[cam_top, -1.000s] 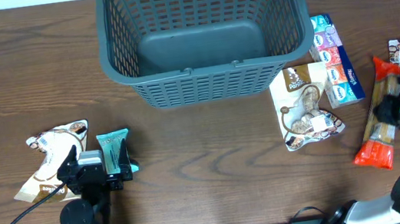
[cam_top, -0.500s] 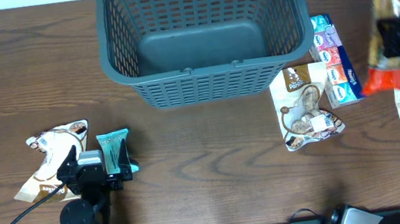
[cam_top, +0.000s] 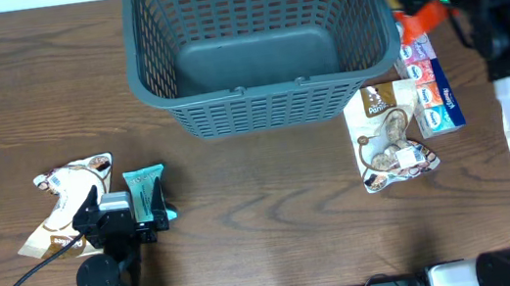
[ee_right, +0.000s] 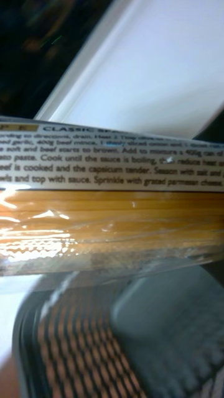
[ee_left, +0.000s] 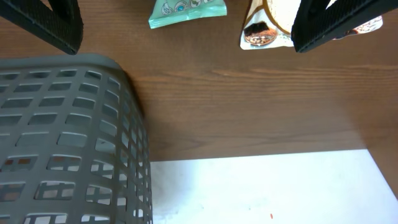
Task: Pack container
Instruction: 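Lift the spaghetti pack and carry it over the grey basket, then release the spaghetti pack into the basket and withdraw right gripper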
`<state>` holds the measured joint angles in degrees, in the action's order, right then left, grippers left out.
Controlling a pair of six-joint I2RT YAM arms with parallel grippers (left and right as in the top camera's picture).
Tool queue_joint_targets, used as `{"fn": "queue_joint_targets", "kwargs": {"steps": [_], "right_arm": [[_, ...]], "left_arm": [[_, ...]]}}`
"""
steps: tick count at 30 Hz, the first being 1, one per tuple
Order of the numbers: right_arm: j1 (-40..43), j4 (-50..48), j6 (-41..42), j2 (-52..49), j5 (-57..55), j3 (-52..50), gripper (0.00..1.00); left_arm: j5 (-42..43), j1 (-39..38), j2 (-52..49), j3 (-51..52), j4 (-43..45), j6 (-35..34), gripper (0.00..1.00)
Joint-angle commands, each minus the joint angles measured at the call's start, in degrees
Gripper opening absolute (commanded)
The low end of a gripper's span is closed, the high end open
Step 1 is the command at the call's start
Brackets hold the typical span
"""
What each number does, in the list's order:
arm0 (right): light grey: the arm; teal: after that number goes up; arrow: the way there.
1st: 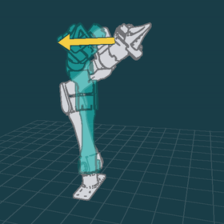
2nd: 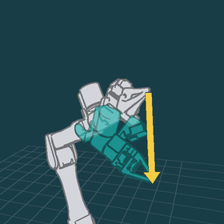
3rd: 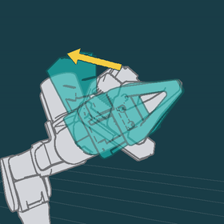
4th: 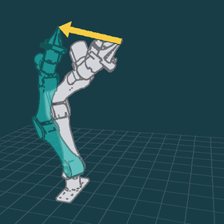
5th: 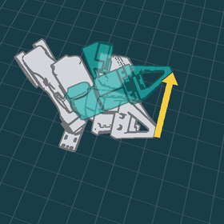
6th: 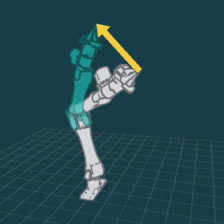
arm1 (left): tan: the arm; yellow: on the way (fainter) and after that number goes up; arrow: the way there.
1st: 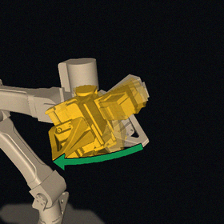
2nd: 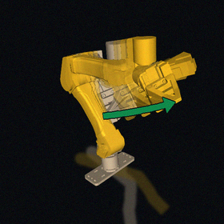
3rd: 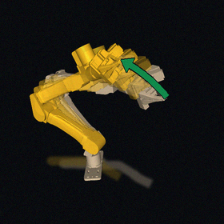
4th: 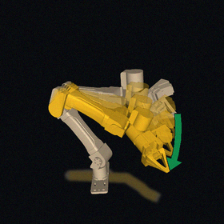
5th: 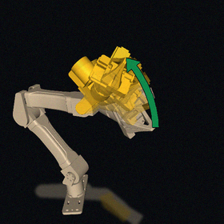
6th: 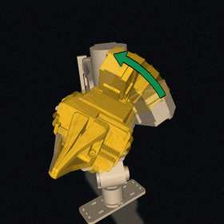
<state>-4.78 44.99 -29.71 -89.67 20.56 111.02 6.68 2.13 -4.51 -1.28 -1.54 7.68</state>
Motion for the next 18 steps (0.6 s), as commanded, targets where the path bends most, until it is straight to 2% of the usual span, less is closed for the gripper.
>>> {"fn": "queue_joint_targets", "kwargs": {"steps": [1, 10, 13, 15, 18], "right_arm": [[-6.91, 0.72, -9.57, -3.85, 0.83, 6.12, 0.01], [-17.97, 4.37, -25.99, -15.06, 0.81, 6.73, 0.01], [-18.97, 6.19, -26.93, -19.98, 0.92, 6.73, 0.02], [-19.17, 7.19, -26.88, -23.06, 0.87, 6.73, 0.1], [-19.17, 7.93, -26.43, -25.68, 0.63, 6.73, 0.11]], "left_arm": [[0.83, -0.24, -0.22, 0.94, -1.88, -0.07, 0.99], [0.83, -0.24, -0.22, 0.94, -1.88, -0.09, 0.99], [0.85, -0.24, -0.22, 0.94, -1.88, -0.5, 0.99], [1.03, -0.24, -0.22, 0.94, -1.88, -0.74, 0.98], [1.49, -0.24, -0.22, 0.94, -1.88, -0.76, 0.99]]}}
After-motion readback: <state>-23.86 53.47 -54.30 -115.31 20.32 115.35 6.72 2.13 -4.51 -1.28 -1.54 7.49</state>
